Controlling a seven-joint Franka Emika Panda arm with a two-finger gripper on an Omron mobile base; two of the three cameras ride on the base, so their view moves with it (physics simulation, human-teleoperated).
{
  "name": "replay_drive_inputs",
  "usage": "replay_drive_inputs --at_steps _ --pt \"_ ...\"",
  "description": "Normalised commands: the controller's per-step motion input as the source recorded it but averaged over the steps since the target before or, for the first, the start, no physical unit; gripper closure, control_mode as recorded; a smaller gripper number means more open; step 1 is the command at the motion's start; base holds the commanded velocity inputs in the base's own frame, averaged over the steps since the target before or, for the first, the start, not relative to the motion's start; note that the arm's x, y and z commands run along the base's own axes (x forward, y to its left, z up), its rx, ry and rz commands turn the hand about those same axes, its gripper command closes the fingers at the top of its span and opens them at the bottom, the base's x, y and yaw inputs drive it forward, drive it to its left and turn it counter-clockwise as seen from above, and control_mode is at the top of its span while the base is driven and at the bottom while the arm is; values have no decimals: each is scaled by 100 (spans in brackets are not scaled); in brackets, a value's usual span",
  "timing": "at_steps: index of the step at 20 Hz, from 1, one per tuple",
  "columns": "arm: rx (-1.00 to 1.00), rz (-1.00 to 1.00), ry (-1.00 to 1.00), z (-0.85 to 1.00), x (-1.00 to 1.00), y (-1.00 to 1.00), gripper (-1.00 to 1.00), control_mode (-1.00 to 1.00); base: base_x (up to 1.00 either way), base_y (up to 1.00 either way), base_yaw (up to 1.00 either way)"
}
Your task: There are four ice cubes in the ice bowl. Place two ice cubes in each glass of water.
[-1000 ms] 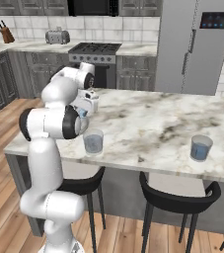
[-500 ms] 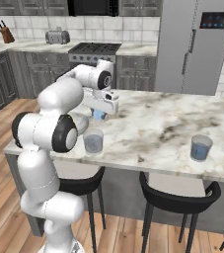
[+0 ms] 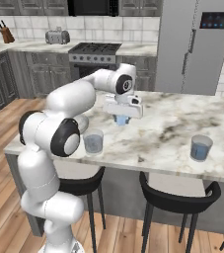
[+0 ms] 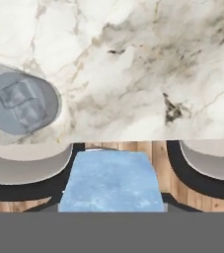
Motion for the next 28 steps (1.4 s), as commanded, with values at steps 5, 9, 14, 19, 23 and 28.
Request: replay_drive_inputs --at_steps 5,9,14,19,23,28 --pt "4 17 -9 9 0 -88 100 -100 0 0 0" --pt "6 16 -15 0 0 -64 100 -100 0 0 0" --pt "7 11 -25 0 10 -56 100 -100 0 0 0" --pt "7 2 -12 0 8 -76 100 -100 0 0 0" --pt "11 0 -6 8 12 -50 100 -100 0 0 0" --pt "12 0 -2 11 38 -39 100 -100 0 0 0"
